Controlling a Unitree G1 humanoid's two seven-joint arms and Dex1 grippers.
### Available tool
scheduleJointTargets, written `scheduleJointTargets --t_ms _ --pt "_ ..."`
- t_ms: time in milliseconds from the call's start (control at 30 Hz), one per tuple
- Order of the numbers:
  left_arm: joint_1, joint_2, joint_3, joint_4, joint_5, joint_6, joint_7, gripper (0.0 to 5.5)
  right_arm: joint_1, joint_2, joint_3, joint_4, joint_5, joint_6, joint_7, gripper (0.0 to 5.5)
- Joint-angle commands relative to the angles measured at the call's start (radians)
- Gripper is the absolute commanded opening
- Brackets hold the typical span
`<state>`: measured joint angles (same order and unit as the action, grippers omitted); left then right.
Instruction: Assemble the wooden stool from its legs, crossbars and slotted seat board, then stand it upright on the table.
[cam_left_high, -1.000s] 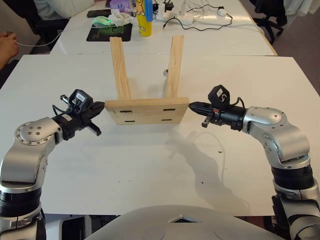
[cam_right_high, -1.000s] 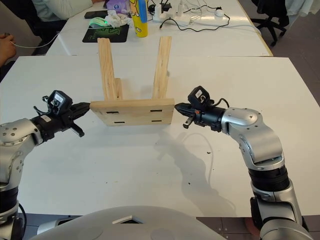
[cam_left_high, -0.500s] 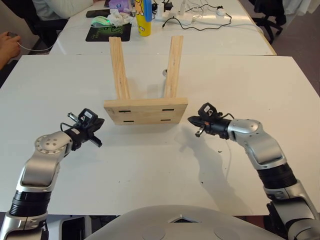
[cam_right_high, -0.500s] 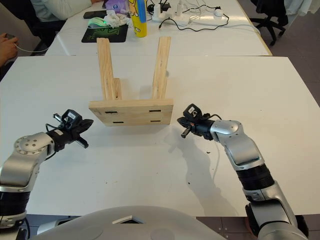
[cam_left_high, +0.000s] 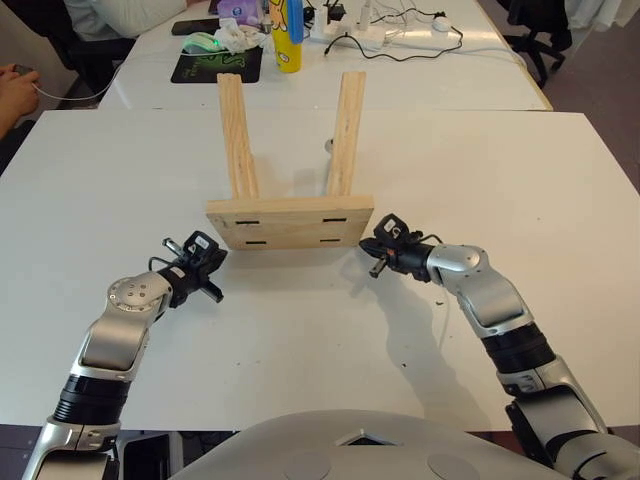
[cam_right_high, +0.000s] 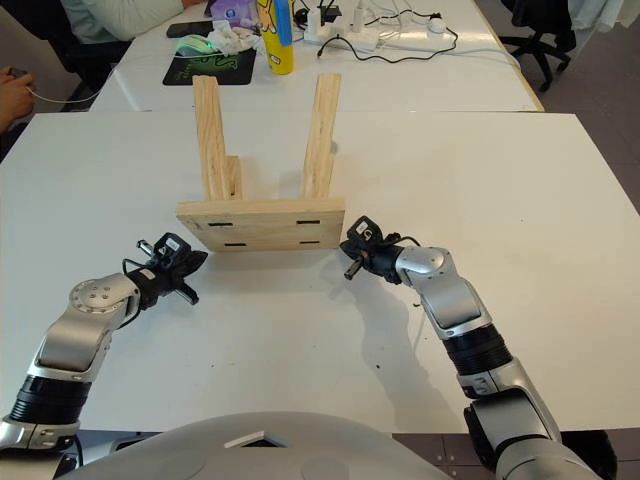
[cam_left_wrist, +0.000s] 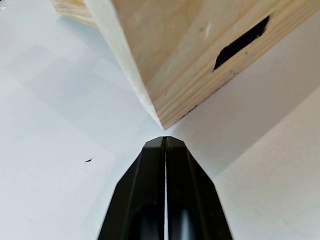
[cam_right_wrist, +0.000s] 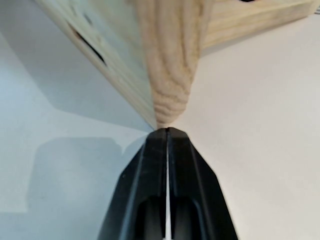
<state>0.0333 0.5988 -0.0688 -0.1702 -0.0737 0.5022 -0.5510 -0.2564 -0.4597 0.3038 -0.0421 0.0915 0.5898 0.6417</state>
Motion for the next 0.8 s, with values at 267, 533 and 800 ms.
scheduleJointTargets --t_ms 267,533,800 --pt "-0.033 -0.012 0.001 0.117 0.069 -0.064 0.055 0.01 -0.011 0.010 0.011 0.011 -0.034 -0.013 -0.002 0.00" --pt "-0.069 -0.055 -0.025 0.113 0.060 -0.064 0.050 0.01 -0.010 0.019 0.009 0.012 -0.044 -0.010 0.000 0.00" --pt "-0.065 -0.066 -0.029 0.024 0.037 -0.009 0.025 0.01 0.000 0.022 0.011 -0.054 -0.009 0.002 0.043 0.00"
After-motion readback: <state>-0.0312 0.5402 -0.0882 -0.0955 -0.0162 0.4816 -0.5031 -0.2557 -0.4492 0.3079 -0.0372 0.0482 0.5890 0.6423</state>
